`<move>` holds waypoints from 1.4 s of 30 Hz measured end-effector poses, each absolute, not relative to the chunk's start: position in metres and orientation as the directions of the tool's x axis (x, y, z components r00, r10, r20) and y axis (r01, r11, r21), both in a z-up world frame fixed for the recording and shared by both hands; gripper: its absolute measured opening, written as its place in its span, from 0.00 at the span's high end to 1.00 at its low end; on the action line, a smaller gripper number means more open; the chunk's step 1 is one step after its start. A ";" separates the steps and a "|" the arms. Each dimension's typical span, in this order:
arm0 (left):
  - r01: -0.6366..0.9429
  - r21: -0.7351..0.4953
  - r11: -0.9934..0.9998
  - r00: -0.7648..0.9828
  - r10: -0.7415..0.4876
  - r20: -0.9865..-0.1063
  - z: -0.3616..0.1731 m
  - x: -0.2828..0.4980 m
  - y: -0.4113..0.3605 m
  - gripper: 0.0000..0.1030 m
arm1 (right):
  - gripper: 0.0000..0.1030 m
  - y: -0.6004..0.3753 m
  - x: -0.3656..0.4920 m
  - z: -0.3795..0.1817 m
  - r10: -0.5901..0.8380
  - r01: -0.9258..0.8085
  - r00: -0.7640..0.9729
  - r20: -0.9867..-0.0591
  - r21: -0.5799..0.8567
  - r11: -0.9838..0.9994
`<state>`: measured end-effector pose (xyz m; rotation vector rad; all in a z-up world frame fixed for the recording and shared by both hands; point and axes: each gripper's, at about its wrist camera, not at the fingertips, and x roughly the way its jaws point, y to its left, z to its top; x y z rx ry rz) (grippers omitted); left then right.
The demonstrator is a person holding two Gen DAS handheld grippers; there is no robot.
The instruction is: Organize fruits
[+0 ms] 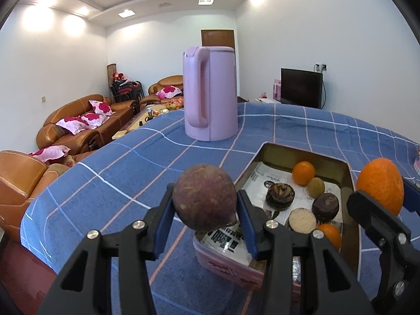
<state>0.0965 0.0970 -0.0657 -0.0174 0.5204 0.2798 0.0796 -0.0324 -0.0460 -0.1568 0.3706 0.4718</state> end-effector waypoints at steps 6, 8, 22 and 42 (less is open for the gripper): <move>-0.279 0.053 0.959 0.839 0.270 -0.472 -0.065 0.096 0.098 0.42 | 0.48 -0.031 0.081 -0.048 0.428 -0.489 0.808 -0.405 -0.056 0.871; -0.285 0.051 0.957 0.839 0.275 -0.470 -0.065 0.095 0.100 0.38 | 0.46 -0.032 0.080 -0.048 0.430 -0.489 0.810 -0.399 -0.053 0.871; -0.271 0.023 0.962 0.869 0.255 -0.424 -0.050 0.079 0.096 0.28 | 0.40 -0.049 0.074 -0.043 0.396 -0.430 0.847 -0.354 -0.019 0.903; -0.255 0.028 0.966 0.887 0.246 -0.390 -0.035 0.068 0.084 0.26 | 0.40 -0.071 0.063 -0.030 0.348 -0.373 0.883 -0.315 -0.020 0.928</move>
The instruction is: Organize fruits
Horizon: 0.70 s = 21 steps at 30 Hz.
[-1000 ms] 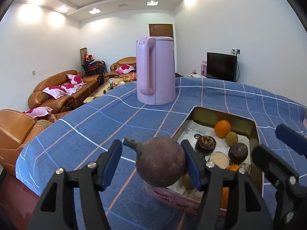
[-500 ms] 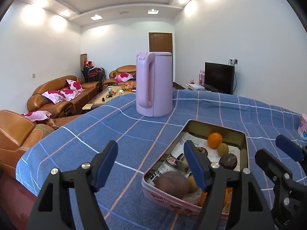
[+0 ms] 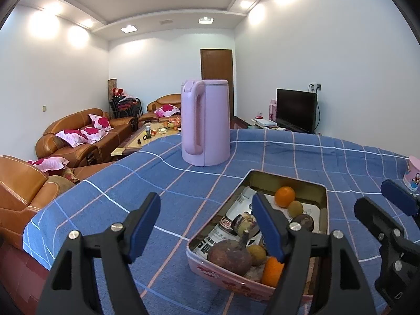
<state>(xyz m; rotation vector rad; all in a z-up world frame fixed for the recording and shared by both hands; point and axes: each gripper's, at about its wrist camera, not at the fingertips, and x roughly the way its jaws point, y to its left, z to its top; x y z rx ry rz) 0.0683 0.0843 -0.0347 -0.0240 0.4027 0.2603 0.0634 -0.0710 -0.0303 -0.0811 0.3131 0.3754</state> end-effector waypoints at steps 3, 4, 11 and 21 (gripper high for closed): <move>-0.254 0.029 0.967 0.889 0.245 -0.387 -0.034 0.068 0.083 0.26 | 0.40 -0.073 0.062 -0.030 0.345 -0.369 0.885 -0.312 -0.022 0.929; -0.253 0.029 0.967 0.889 0.244 -0.386 -0.033 0.068 0.083 0.25 | 0.40 -0.073 0.062 -0.030 0.344 -0.368 0.886 -0.311 -0.022 0.929; -0.252 0.034 0.967 0.893 0.246 -0.377 -0.031 0.067 0.080 0.12 | 0.39 -0.079 0.060 -0.028 0.334 -0.357 0.892 -0.306 -0.020 0.934; -0.225 0.033 0.974 0.908 0.222 -0.356 -0.024 0.061 0.072 0.04 | 0.39 -0.093 0.055 -0.023 0.307 -0.326 0.906 -0.290 -0.018 0.945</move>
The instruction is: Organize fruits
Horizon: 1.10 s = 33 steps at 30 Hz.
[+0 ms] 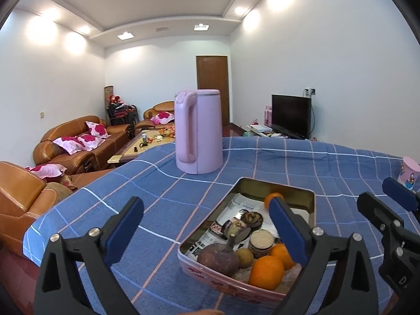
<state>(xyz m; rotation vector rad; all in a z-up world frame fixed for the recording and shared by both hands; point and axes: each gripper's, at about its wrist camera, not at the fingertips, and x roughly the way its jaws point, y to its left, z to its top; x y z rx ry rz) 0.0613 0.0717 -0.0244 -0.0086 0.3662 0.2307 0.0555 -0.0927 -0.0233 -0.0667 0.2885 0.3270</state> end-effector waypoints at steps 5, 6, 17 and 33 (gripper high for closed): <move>-0.216 0.039 0.976 0.912 0.216 -0.348 -0.020 0.057 0.065 0.04 | 0.39 -0.102 0.052 -0.020 0.286 -0.301 0.918 -0.277 -0.015 0.953; -0.213 0.040 0.976 0.913 0.213 -0.348 -0.019 0.057 0.064 0.04 | 0.39 -0.105 0.052 -0.019 0.281 -0.295 0.920 -0.275 -0.013 0.955; -0.189 0.066 0.980 0.917 0.200 -0.345 -0.014 0.056 0.048 0.01 | 0.39 -0.126 0.048 -0.013 0.253 -0.258 0.933 -0.257 0.012 0.966; -0.199 0.063 0.978 0.909 0.208 -0.360 -0.018 0.060 0.048 0.01 | 0.39 -0.131 0.044 -0.013 0.246 -0.249 0.936 -0.253 0.020 0.968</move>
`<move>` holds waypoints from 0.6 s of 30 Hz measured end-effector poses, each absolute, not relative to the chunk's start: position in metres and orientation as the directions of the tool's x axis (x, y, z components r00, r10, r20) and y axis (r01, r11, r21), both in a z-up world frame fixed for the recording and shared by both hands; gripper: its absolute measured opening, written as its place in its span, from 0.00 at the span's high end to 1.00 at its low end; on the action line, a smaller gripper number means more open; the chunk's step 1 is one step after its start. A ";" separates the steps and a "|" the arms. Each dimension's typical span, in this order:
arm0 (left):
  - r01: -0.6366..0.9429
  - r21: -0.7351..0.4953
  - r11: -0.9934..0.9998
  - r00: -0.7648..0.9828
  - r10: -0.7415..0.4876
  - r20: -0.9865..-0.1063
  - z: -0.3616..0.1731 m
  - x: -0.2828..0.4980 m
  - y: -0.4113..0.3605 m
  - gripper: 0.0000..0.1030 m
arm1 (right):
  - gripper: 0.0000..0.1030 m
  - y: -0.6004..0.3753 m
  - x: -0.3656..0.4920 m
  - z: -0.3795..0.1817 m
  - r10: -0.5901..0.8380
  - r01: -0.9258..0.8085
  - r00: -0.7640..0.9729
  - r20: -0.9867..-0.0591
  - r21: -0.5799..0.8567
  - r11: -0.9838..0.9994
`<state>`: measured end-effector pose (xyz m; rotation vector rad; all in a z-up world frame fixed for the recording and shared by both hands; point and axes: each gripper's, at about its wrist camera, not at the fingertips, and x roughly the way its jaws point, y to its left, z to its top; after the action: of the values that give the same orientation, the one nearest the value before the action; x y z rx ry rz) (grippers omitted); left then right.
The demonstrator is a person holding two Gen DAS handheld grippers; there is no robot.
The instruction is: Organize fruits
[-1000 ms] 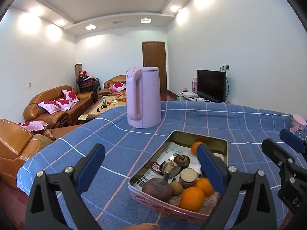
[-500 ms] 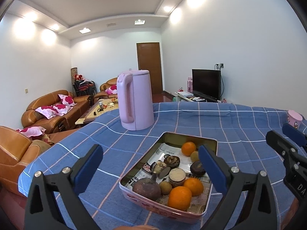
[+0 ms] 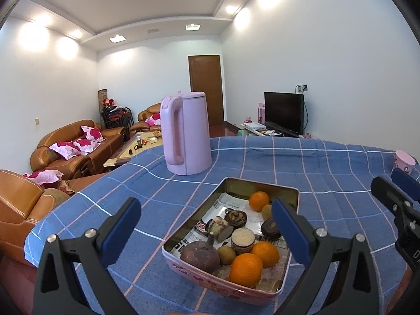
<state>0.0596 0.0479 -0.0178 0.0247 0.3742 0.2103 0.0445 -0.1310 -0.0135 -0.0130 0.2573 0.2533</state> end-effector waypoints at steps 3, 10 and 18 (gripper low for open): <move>-0.201 0.063 0.977 0.909 0.211 -0.360 -0.018 0.059 0.049 0.00 | 0.39 -0.131 0.044 -0.013 0.246 -0.250 0.935 -0.254 0.018 0.968; -0.207 0.065 0.976 0.907 0.217 -0.362 -0.019 0.060 0.049 0.00 | 0.39 -0.132 0.044 -0.014 0.246 -0.251 0.935 -0.255 0.014 0.968; -0.215 0.087 0.973 0.902 0.232 -0.363 -0.022 0.060 0.047 0.00 | 0.38 -0.132 0.045 -0.015 0.241 -0.246 0.936 -0.257 0.011 0.969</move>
<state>0.0598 0.0469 -0.0221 0.0450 0.3811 0.2312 0.0448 -0.1324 -0.0148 -0.0215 0.2598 0.2489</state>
